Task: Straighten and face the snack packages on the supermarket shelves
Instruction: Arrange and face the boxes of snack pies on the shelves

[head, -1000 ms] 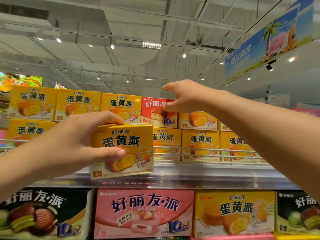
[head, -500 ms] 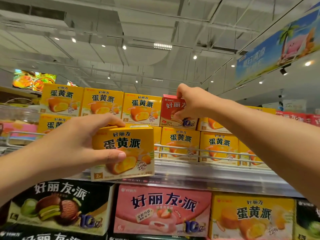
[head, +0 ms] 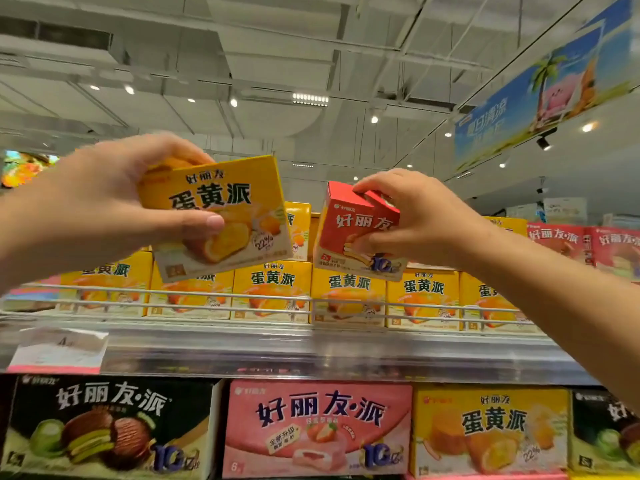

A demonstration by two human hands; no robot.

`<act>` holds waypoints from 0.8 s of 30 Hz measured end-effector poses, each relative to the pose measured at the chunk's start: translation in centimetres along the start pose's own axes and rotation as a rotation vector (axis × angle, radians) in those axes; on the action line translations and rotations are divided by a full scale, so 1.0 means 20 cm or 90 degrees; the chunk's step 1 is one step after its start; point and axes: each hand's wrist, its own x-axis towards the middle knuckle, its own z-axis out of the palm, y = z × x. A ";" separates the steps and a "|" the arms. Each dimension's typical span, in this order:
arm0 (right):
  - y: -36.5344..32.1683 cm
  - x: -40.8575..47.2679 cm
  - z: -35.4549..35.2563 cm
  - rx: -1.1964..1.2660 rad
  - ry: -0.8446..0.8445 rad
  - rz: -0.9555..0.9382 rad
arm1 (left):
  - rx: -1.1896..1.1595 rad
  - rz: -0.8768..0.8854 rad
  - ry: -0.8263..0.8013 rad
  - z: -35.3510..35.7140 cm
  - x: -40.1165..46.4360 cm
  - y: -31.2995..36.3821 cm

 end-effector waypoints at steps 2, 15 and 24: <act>0.00 -0.12 0.00 0.027 -0.012 0.000 | -0.007 0.013 -0.008 -0.01 0.11 0.05; 0.20 -0.53 0.09 0.007 -0.029 -0.010 | 0.301 0.073 -0.119 0.47 0.85 0.22; 0.26 -0.56 0.08 -0.003 -0.036 -0.015 | 0.302 0.025 -0.165 0.61 0.95 0.16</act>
